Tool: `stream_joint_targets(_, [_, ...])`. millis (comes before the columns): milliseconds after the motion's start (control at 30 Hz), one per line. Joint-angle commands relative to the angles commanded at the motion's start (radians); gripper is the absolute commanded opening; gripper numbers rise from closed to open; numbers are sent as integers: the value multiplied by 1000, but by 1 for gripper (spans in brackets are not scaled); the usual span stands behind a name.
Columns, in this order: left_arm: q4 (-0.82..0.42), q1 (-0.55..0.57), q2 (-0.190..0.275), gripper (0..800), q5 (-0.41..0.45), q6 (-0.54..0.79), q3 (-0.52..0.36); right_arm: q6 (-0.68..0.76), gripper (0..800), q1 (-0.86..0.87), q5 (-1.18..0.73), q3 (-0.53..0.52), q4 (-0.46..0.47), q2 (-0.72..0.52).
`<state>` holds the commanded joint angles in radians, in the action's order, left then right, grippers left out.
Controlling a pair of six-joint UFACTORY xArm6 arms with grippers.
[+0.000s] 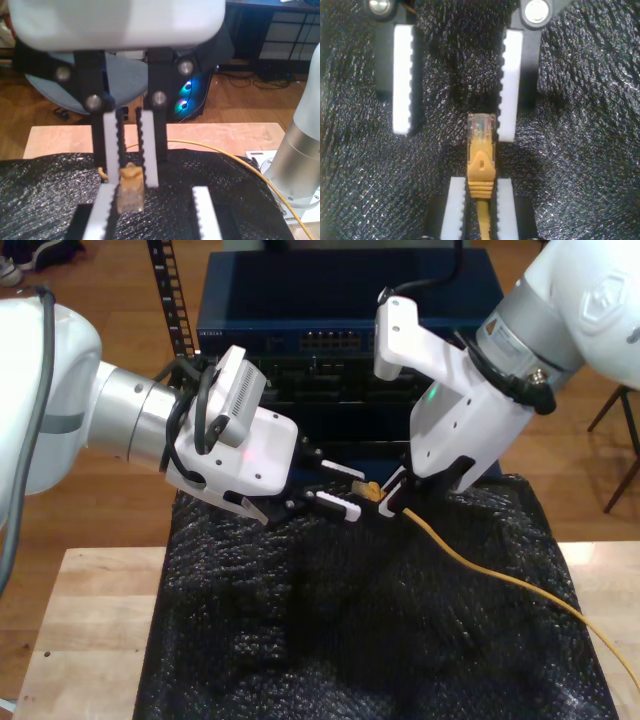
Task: Grab the cable and plug it in
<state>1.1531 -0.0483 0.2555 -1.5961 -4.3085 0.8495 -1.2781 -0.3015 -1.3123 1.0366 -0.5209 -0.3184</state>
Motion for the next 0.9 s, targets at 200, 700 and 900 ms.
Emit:
stream_joint_targets(200, [0,0,0,282,0,-2,-2,0,4,0,0,0,-9,0])
stream_joint_targets(700, [14,0,0,211,5,0,-6,-3,4,0,-20,0,-15,5])
stream_joint_targets(900, [14,0,0,202,8,2,-11,-3,4,2,-20,2,-15,5])
